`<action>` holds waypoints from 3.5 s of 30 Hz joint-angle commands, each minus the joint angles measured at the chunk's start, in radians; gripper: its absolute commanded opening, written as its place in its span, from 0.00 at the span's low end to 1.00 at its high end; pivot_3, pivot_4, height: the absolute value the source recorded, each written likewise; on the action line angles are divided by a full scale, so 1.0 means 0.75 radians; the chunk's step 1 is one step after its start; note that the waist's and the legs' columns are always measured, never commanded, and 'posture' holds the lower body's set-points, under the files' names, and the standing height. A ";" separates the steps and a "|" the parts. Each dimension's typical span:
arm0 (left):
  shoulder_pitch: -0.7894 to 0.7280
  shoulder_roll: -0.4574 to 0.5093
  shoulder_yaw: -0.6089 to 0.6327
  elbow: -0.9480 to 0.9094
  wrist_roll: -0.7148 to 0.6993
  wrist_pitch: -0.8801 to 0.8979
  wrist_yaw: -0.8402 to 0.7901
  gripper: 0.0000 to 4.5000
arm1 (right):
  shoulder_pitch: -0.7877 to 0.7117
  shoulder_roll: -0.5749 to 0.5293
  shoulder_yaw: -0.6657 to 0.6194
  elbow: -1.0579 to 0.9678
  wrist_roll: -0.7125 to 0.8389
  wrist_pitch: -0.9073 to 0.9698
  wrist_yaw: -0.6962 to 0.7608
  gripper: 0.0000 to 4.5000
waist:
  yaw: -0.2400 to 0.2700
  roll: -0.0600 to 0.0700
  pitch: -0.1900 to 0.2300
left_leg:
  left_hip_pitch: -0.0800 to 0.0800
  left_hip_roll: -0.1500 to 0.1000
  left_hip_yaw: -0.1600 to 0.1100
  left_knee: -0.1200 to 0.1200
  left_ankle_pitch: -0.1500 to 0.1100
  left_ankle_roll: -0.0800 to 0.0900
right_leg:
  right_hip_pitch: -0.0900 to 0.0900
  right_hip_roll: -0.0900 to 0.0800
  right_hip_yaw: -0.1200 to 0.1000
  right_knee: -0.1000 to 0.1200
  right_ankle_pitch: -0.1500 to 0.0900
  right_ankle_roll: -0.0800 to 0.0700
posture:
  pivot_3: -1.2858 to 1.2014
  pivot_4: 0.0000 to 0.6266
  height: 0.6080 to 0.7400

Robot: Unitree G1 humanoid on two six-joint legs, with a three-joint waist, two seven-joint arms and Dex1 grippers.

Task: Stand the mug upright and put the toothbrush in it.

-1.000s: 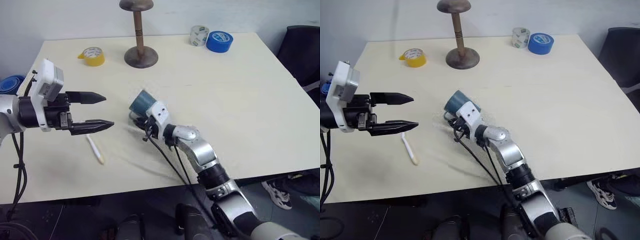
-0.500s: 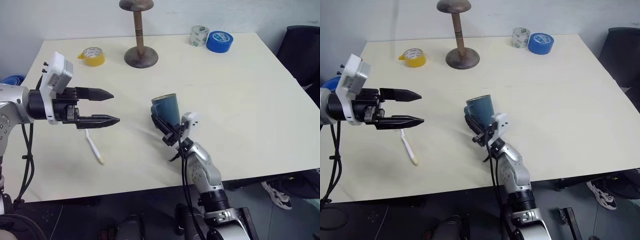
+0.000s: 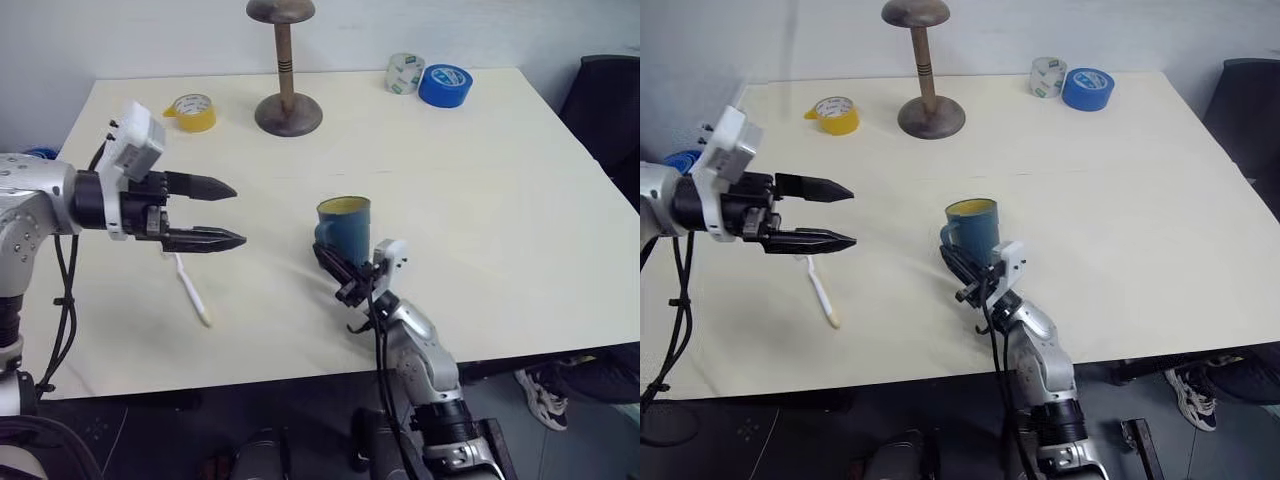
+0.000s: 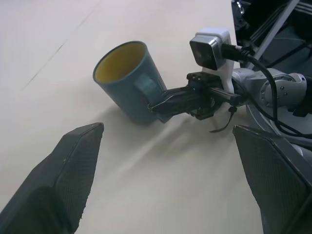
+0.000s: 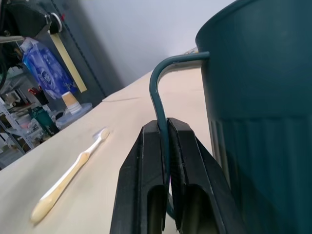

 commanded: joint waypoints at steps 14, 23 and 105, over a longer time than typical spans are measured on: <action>0.046 -0.031 0.015 -0.009 0.047 -0.070 -0.042 1.00 | 0.172 -0.330 0.127 -0.361 -0.140 0.322 -0.127 0.76 | 0.018 0.000 0.000 | 0.000 0.000 0.001 0.000 0.000 0.000 | -0.001 0.000 0.001 0.000 0.000 0.000 | 0.52 0.24 1.00; 0.423 0.003 0.370 -0.337 -0.093 0.207 0.243 1.00 | 0.242 -0.890 -0.210 -0.889 0.123 0.766 0.022 0.76 | 0.039 -0.002 0.001 | -0.001 0.000 0.002 0.001 -0.001 0.002 | -0.001 -0.001 0.004 -0.002 0.000 0.000 | 0.52 0.24 1.00; 0.140 -0.370 0.012 0.407 -1.494 0.487 3.126 0.02 | -0.101 -1.288 -0.511 -1.037 1.091 0.946 -0.205 1.00 | 0.111 -0.001 -0.014 | 0.023 -0.005 -0.010 -0.001 0.001 0.002 | 0.026 -0.001 0.013 -0.011 -0.001 -0.002 | 0.52 0.24 1.00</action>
